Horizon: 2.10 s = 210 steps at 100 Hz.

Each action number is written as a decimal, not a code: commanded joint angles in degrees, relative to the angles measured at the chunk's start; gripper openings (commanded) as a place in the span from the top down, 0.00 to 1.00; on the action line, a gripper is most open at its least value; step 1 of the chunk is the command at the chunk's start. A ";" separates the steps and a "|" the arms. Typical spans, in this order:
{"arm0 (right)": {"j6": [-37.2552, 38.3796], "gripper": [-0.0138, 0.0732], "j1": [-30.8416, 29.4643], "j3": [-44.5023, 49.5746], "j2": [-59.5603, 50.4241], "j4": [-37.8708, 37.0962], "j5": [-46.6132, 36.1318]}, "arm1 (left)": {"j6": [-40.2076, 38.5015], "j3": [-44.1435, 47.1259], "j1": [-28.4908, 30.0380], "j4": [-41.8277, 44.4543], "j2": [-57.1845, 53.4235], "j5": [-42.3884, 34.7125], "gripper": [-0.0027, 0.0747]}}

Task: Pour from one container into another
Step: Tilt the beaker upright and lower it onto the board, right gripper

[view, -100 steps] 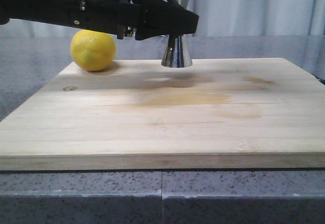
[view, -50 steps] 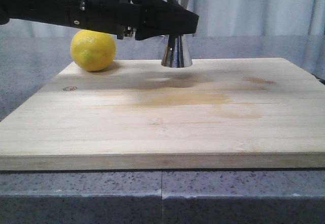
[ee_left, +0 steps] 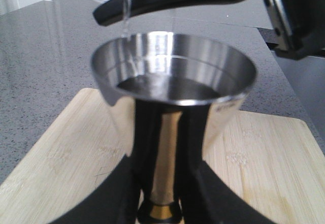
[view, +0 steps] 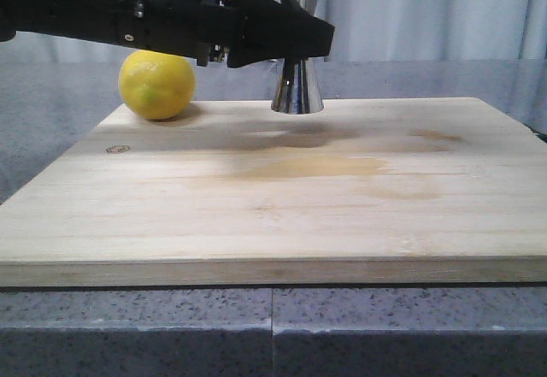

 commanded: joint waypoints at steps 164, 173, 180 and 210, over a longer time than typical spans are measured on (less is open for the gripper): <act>19.61 0.52 -9.52 46.17 1.60 44.88 -77.89 | -0.36 -1.69 -0.46 -3.95 -2.53 2.67 0.79; 19.61 0.52 -9.52 46.17 3.67 44.88 -79.39 | -0.36 -1.69 -0.46 -3.95 -2.53 2.67 0.79; 19.61 0.52 -9.52 46.17 5.13 44.88 -80.03 | -0.36 -1.69 -0.46 -3.95 -2.53 2.67 0.79; 19.61 0.45 -9.52 46.17 6.57 44.88 -80.72 | -0.36 -1.69 -0.46 -3.95 -2.53 2.67 0.79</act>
